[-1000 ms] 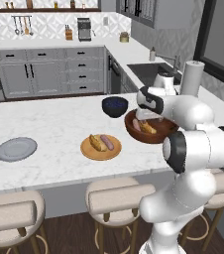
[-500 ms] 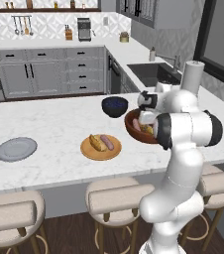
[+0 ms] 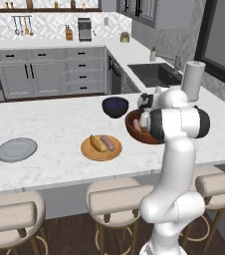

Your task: Place one bun and one sausage from the bowl on each plate.

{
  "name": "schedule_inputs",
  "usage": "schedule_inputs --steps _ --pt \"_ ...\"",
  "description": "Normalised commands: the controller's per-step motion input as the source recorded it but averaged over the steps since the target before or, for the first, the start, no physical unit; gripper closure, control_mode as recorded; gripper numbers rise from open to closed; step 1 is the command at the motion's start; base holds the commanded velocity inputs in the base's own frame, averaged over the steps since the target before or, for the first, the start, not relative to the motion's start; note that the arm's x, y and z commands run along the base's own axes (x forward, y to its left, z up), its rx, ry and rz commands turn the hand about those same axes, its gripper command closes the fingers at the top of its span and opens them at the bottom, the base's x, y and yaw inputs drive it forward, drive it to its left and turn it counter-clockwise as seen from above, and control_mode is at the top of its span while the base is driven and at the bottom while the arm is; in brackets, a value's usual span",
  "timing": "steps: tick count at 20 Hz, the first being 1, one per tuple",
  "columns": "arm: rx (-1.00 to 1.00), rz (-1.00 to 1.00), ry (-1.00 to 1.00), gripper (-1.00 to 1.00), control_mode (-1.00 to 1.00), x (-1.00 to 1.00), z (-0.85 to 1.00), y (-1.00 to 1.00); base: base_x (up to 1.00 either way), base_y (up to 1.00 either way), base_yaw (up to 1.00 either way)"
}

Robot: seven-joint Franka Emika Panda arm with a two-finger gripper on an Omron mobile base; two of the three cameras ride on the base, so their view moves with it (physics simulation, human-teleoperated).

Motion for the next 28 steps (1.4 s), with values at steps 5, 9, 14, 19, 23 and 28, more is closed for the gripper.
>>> schedule_inputs --steps 5,9,14,19,23,28 --pt "0.0 0.0 0.0 -1.0 -1.0 0.13 -0.22 0.18 0.0 0.0 0.0" --pt "0.0 0.0 0.0 -1.0 -1.0 0.23 -0.05 0.03 0.0 0.0 0.0" --pt "0.0 0.0 0.0 -1.0 -1.0 0.22 -0.02 -0.16 0.0 0.0 0.0" --pt "0.02 0.0 0.02 -1.0 -1.0 0.29 -0.13 -0.24 0.0 0.0 0.0" --pt "0.0 0.0 0.05 -1.0 -1.0 0.13 -0.52 0.0 0.0 0.0 0.0" --pt "0.0 0.01 0.0 -1.0 -1.0 0.16 -0.41 -0.05 0.0 0.0 0.0"
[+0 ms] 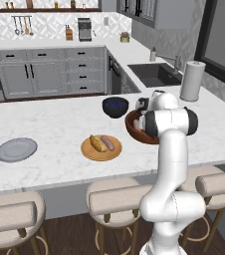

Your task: Place one bun and one sausage from the bowl on each plate.

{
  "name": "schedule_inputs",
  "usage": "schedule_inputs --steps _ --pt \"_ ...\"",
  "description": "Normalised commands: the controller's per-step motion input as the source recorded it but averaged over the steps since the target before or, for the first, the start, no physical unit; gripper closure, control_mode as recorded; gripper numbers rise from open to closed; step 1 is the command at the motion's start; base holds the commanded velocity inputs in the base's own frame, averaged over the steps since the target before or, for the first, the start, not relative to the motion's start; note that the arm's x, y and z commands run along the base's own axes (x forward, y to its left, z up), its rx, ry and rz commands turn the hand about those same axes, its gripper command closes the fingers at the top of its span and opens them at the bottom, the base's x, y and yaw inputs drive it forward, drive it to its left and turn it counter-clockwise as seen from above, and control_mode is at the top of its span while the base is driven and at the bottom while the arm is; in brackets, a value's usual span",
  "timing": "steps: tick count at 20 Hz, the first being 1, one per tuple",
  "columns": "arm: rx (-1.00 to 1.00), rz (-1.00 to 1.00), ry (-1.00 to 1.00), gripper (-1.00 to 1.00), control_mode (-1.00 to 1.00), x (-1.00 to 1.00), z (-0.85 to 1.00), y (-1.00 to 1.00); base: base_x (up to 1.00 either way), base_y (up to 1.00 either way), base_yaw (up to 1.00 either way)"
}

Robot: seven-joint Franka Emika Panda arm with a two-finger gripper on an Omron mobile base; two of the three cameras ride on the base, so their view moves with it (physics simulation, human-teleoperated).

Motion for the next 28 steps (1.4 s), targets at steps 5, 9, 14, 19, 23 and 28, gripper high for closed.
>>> schedule_inputs --steps 5,9,14,19,23,28 --pt "0.01 0.01 0.0 1.0 -1.0 0.08 -0.33 0.0 0.0 0.0 0.0" --pt "0.01 0.0 0.0 1.0 -1.0 0.0 -0.02 0.05 0.0 0.0 0.0" --pt "-0.14 0.0 -0.04 1.0 -1.0 -0.36 0.79 0.29 0.0 0.0 0.0" --pt "-0.13 -0.03 -0.18 1.0 -1.0 -0.91 1.0 0.52 0.0 0.0 0.0" --pt "-0.11 -0.02 -0.27 1.0 -1.0 -1.0 0.91 0.96 0.0 0.0 0.0" --pt "-0.07 0.0 -0.31 1.0 -1.0 -1.0 0.65 0.9 0.0 0.0 0.0"
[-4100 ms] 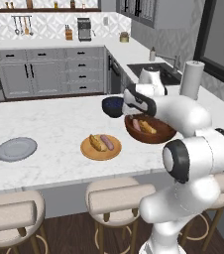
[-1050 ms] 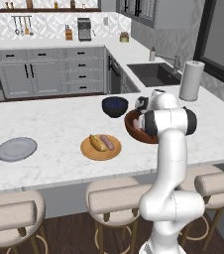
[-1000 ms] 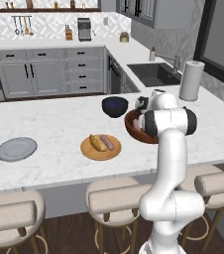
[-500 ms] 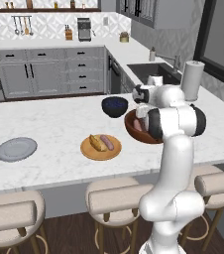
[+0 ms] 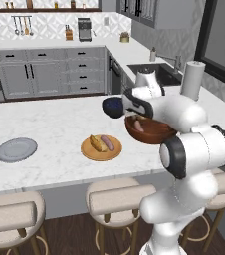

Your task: Place one bun and one sausage from the bowl on each plate.

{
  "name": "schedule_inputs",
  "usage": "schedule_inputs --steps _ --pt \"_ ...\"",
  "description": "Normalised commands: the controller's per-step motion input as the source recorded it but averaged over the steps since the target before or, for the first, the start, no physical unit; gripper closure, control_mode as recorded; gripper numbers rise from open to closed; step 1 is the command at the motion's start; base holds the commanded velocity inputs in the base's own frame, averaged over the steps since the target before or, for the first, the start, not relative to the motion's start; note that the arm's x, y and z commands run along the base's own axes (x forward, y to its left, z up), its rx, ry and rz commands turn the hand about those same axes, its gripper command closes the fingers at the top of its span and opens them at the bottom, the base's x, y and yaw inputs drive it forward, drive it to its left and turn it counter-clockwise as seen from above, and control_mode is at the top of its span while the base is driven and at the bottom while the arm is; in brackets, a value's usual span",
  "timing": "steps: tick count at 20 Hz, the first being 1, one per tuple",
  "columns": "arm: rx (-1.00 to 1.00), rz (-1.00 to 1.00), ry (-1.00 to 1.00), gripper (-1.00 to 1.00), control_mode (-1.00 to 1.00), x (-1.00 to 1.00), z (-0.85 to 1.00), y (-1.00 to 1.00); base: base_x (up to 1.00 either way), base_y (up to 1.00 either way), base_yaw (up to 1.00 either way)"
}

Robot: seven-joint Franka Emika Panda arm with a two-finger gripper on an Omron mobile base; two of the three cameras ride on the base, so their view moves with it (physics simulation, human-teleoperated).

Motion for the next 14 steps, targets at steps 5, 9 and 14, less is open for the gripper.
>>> schedule_inputs --steps 5,9,14 --pt "0.0 -0.06 -0.24 1.0 -1.0 -1.0 0.12 0.4 0.0 0.0 0.0" --pt "0.1 -0.05 0.01 1.0 -1.0 -0.7 0.0 -0.19 0.0 0.0 0.0" --pt "0.11 0.0 0.21 1.0 -1.0 -0.06 0.14 -0.25 0.0 0.0 0.0"
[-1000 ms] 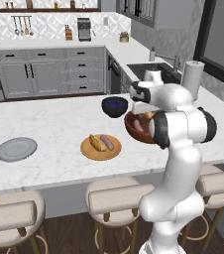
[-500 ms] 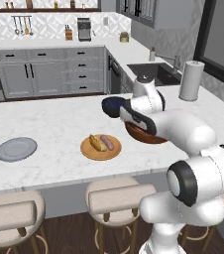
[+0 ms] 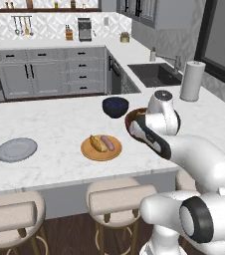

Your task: Place one bun and one sausage from the bowl on each plate.

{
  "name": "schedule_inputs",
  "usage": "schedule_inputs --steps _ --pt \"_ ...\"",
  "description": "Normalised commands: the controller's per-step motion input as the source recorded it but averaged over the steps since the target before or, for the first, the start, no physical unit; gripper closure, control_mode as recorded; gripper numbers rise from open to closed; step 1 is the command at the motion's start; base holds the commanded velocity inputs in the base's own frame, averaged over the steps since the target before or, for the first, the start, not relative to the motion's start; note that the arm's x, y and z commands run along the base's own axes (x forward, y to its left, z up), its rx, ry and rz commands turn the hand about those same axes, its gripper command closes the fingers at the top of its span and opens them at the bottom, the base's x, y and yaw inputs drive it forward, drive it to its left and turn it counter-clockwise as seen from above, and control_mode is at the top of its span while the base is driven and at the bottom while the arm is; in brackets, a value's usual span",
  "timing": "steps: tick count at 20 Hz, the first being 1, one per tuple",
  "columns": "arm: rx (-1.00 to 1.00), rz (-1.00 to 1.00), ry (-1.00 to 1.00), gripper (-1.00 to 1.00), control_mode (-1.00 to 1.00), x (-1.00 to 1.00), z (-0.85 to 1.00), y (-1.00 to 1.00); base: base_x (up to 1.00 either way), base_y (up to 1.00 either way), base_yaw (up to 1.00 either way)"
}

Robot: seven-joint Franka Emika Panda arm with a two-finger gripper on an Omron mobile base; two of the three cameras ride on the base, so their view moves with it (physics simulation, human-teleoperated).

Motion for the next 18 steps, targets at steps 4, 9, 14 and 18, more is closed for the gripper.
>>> schedule_inputs --steps 4,9,14,18 --pt "-0.03 0.0 0.4 1.0 -1.0 -0.03 0.67 0.0 0.0 0.0 0.0" --pt "-0.03 0.0 0.17 1.0 -1.0 -0.08 0.09 0.01 0.0 0.0 0.0" --pt "0.0 0.0 0.0 1.0 -1.0 0.0 0.0 0.03 0.0 0.0 0.0" --pt "0.0 0.0 0.0 1.0 1.0 0.0 0.0 0.11 -0.03 0.71 0.0"
